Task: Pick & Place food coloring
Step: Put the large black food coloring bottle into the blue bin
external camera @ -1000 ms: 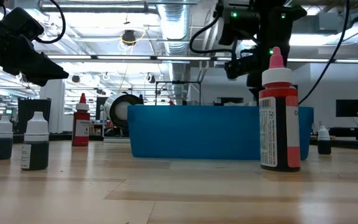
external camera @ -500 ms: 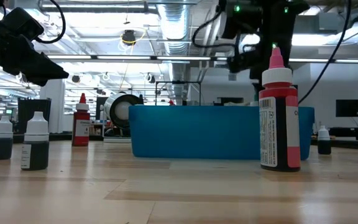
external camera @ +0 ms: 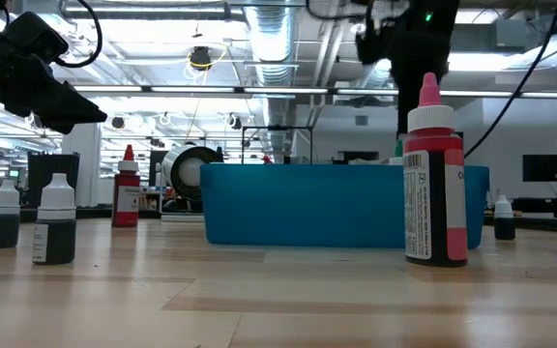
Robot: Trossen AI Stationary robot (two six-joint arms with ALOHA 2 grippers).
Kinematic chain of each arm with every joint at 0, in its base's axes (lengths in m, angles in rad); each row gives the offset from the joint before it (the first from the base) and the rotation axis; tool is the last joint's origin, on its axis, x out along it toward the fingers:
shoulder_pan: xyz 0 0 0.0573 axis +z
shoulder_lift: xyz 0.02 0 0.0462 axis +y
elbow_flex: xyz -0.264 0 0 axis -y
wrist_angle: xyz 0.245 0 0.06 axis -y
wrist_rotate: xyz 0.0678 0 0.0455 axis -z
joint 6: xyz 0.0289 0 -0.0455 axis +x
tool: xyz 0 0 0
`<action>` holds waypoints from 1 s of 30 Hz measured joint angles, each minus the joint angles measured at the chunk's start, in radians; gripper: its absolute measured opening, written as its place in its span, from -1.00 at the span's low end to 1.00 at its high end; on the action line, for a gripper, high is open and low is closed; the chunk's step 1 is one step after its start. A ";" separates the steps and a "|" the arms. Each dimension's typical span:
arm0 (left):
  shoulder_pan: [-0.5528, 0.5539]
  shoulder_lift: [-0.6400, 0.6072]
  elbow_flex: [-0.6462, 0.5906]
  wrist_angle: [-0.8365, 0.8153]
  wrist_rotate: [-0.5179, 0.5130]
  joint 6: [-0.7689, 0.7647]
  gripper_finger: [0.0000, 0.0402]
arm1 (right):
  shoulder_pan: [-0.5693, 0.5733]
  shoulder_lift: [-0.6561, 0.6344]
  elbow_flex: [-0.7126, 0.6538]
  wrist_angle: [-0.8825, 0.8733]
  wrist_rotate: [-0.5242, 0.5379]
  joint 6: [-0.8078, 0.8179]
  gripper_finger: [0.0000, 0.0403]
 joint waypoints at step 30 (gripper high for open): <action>0.000 0.000 0.001 0.015 0.075 -0.230 -0.39 | 0.157 -0.238 0.017 -0.019 0.042 0.009 -0.15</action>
